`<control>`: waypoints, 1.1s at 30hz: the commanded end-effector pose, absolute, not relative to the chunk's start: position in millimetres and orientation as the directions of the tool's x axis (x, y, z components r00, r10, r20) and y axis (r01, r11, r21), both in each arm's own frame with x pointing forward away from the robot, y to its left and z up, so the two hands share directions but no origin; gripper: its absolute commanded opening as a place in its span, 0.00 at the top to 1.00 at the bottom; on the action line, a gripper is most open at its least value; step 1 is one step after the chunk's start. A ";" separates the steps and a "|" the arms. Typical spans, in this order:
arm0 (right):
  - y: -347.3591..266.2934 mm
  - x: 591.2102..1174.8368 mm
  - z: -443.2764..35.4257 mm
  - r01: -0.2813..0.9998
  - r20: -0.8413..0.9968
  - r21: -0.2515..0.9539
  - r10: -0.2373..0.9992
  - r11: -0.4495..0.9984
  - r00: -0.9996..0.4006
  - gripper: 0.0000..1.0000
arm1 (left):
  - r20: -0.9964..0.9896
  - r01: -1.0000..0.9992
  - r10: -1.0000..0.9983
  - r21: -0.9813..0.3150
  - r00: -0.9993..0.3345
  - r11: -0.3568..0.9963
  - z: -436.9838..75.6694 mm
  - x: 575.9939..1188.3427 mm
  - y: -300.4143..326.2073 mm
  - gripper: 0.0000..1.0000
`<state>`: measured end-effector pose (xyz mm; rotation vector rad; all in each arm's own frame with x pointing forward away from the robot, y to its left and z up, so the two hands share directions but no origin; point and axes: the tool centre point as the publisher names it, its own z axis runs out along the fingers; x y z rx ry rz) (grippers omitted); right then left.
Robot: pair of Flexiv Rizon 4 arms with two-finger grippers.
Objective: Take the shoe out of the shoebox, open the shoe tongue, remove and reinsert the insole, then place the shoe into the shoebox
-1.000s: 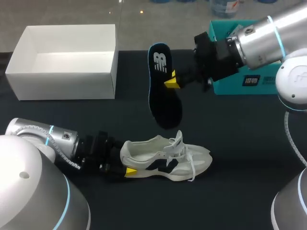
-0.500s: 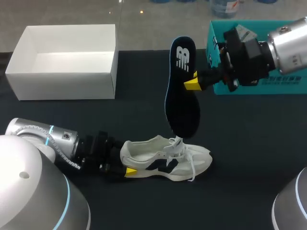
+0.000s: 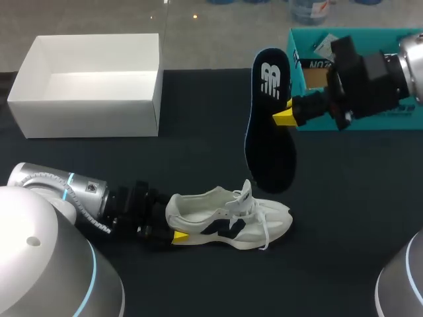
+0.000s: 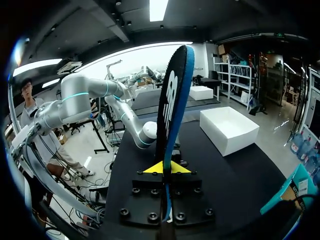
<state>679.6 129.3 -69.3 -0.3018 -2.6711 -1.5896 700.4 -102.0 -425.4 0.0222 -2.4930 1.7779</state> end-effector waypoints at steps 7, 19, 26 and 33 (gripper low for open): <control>131.1 679.1 -73.1 0.307 0.251 0.867 0.187 0.392 -0.950 1.00 | 0.074 -0.058 0.034 -0.943 -0.997 0.328 -426.9 701.0 -102.6 1.00; 136.9 634.5 -70.9 0.503 0.486 0.787 0.144 0.358 -0.862 1.00 | 0.074 -0.058 0.034 -0.943 -0.997 0.328 -426.9 701.0 -102.6 1.00; 134.6 618.7 -72.6 0.525 0.501 0.766 0.167 0.370 -0.849 1.00 | 0.074 -0.058 0.034 -0.943 -0.997 0.328 -426.9 701.0 -102.6 1.00; 133.6 618.5 -73.9 0.528 0.490 0.774 0.197 0.349 -0.849 1.00 | 0.074 -0.058 0.034 -0.943 -0.997 0.328 -426.9 701.0 -102.6 1.00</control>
